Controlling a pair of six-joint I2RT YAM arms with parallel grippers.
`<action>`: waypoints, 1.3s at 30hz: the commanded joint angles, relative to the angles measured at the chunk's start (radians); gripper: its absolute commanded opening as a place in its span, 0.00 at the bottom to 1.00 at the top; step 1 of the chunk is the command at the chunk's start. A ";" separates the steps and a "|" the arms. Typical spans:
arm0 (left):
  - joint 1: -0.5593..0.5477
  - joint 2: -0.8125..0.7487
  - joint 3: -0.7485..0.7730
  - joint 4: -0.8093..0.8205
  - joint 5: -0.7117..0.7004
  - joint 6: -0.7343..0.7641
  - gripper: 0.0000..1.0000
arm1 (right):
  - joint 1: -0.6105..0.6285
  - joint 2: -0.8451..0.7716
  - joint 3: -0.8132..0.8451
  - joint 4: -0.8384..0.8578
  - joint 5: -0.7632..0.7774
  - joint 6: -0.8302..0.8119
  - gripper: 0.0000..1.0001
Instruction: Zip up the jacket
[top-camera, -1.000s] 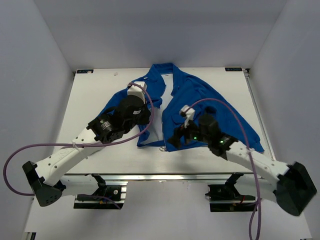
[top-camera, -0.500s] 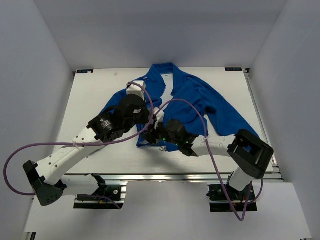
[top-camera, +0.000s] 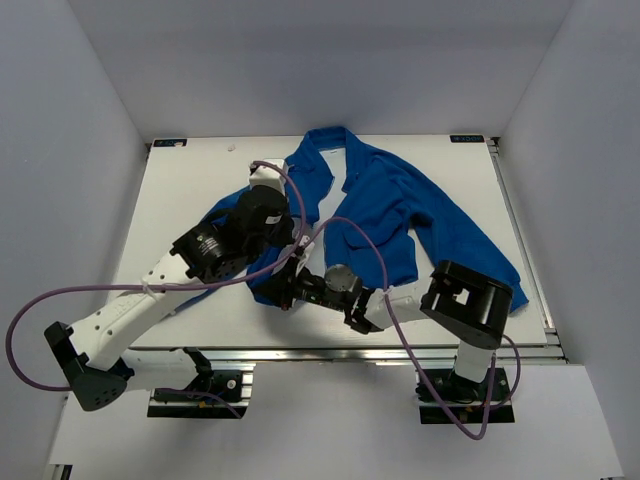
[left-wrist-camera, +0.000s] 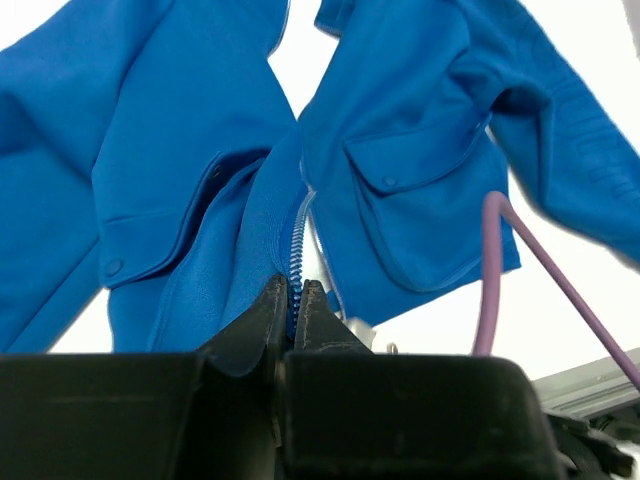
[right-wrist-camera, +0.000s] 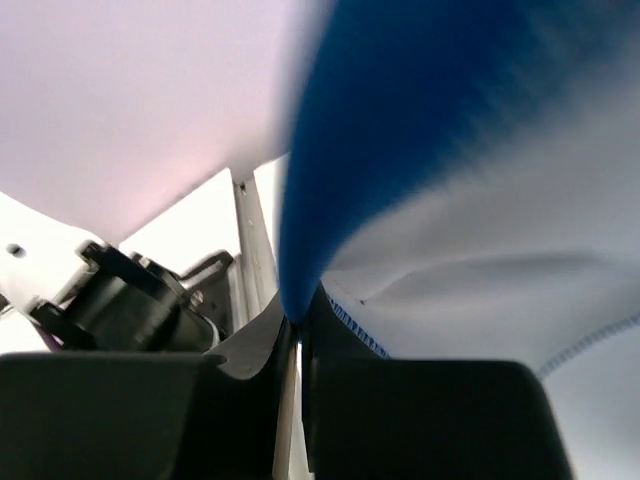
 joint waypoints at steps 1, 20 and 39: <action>-0.001 0.007 0.004 0.007 0.023 0.012 0.00 | 0.009 0.052 -0.074 0.230 0.014 0.111 0.04; -0.005 0.022 -0.338 0.203 0.511 0.088 0.00 | -0.049 -1.048 -0.392 -1.203 0.727 0.427 0.89; -0.056 0.142 -0.294 0.061 0.319 -0.049 0.98 | -0.325 -0.714 -0.076 -1.445 0.572 0.220 0.89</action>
